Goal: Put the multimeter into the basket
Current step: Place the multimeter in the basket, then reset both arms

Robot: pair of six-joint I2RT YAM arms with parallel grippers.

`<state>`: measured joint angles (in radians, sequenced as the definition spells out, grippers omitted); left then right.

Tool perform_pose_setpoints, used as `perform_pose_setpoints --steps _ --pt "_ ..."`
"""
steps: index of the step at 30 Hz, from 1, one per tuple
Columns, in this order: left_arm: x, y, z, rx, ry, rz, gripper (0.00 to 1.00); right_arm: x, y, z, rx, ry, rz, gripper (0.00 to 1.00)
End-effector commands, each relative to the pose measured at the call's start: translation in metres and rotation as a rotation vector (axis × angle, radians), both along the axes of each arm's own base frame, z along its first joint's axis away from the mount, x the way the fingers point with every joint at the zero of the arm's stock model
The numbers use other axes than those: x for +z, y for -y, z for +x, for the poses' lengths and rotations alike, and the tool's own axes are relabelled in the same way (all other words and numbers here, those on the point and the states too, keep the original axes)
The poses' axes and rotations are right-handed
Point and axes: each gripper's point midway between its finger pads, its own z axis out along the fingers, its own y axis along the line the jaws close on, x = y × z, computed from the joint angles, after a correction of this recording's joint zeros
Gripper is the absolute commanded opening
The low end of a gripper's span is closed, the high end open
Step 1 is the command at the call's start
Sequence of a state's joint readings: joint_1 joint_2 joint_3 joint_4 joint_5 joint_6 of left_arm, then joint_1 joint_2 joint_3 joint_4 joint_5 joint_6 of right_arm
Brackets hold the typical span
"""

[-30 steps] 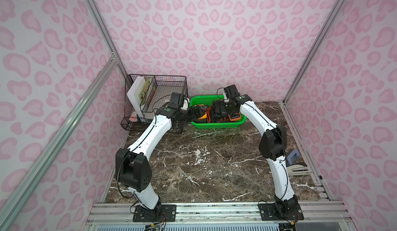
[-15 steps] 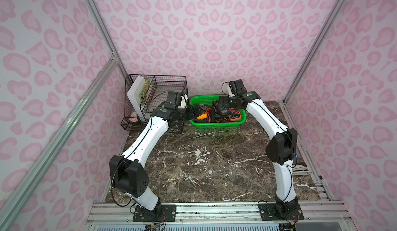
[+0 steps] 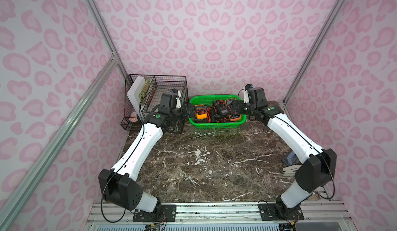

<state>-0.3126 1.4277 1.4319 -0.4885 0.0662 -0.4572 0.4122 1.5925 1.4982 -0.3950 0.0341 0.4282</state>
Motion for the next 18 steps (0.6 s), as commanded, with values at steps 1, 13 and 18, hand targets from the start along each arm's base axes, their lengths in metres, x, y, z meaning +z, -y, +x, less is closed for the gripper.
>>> perform_pose_setpoints --steps 1,13,18 --pt "0.019 -0.021 0.002 0.053 0.161 0.108 0.99 0.029 0.021 0.0 -0.061 0.165 0.075 0.99" --pt "0.004 -0.044 -0.027 0.004 0.327 0.345 0.99 0.004 0.133 -0.042 -0.295 0.324 -0.019 0.99" --pt "-0.026 -0.075 -0.032 0.143 0.305 0.405 0.99 -0.024 0.17 -0.059 -0.397 0.385 -0.159 0.99"
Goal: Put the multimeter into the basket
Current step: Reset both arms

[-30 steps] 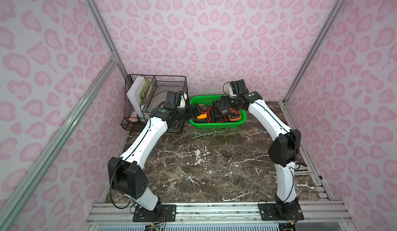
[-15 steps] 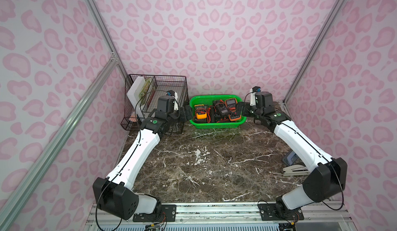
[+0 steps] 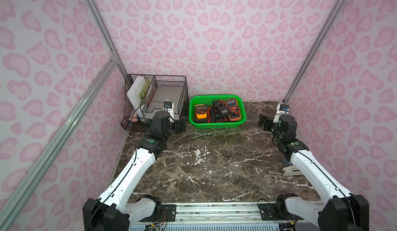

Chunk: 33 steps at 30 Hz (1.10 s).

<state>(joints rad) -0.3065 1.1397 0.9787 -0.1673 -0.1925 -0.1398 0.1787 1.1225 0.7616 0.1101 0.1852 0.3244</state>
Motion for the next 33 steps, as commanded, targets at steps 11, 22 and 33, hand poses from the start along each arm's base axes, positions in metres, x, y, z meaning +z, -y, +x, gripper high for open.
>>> perform_pose_setpoints --steps 11,22,33 --pt "-0.062 -0.061 0.004 0.119 0.159 0.129 0.99 -0.057 0.078 -0.012 -0.273 0.022 -0.079 0.99" --pt "-0.131 -0.096 0.008 0.231 0.085 0.138 0.99 -0.089 0.097 -0.015 -0.356 0.068 -0.194 0.99" --pt "-0.174 -0.088 0.01 0.15 0.072 0.1 0.99 -0.106 0.072 -0.017 -0.198 0.201 -0.243 0.99"
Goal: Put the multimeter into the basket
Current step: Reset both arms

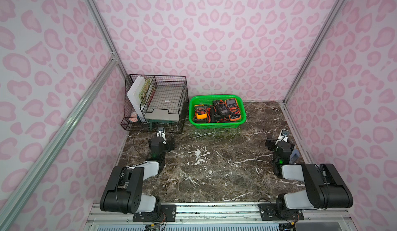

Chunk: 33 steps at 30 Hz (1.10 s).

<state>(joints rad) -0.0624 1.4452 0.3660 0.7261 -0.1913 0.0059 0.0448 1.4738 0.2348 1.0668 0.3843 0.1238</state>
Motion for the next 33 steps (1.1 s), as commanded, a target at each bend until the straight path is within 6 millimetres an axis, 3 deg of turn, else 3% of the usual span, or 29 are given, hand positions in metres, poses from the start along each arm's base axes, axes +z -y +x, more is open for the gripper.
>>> perform_pose_setpoints --steps 1,8,11,33 --pt "0.013 0.005 0.01 -0.048 0.099 -0.036 0.99 0.025 -0.021 0.011 0.13 0.125 -0.039 0.99" --pt "0.006 0.009 0.018 -0.093 0.075 -0.039 0.99 0.027 -0.022 0.007 0.144 0.167 -0.041 0.99" --pt "0.001 -0.005 0.027 -0.034 0.016 -0.091 0.99 0.025 -0.021 0.008 0.143 0.162 -0.038 0.99" --pt "0.0 -0.01 0.025 -0.017 -0.004 -0.115 0.99 0.025 -0.019 0.009 0.148 0.162 -0.026 0.99"
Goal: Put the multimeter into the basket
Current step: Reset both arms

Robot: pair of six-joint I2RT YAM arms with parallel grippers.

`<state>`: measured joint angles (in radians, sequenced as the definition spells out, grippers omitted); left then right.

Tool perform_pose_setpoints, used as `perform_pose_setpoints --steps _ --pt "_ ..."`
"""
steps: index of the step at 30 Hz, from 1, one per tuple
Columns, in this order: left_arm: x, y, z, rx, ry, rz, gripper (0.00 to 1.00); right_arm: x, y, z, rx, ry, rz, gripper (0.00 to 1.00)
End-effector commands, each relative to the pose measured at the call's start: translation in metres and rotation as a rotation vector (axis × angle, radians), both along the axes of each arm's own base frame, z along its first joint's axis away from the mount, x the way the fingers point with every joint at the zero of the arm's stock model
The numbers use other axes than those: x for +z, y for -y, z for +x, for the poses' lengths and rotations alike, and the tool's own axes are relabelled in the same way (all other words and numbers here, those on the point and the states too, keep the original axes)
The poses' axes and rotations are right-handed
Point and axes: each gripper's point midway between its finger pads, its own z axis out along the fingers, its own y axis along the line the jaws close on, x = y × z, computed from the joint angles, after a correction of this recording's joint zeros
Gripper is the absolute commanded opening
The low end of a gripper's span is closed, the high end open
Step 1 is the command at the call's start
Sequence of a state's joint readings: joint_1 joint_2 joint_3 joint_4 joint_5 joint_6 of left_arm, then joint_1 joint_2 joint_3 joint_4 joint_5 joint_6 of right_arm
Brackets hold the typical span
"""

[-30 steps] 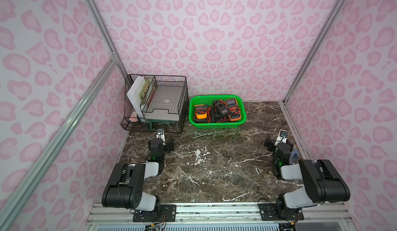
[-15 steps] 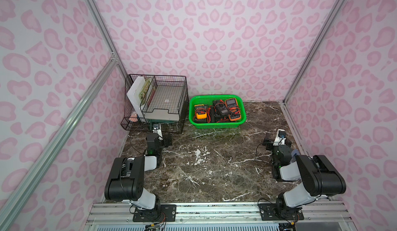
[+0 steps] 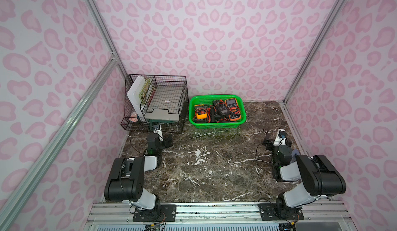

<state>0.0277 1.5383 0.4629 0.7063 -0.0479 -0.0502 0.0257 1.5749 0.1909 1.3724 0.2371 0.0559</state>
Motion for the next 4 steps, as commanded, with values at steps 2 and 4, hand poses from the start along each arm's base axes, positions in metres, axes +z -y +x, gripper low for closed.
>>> perform_pose_setpoints --steps 2,4 --pt "0.0028 0.0 0.001 -0.001 0.008 -0.003 0.99 0.0051 -0.0021 0.0002 0.014 0.024 0.009 0.99" --pt "0.0023 0.0 0.0008 0.0 0.006 -0.004 0.99 0.0075 -0.0057 -0.0008 0.03 0.033 0.001 0.99"
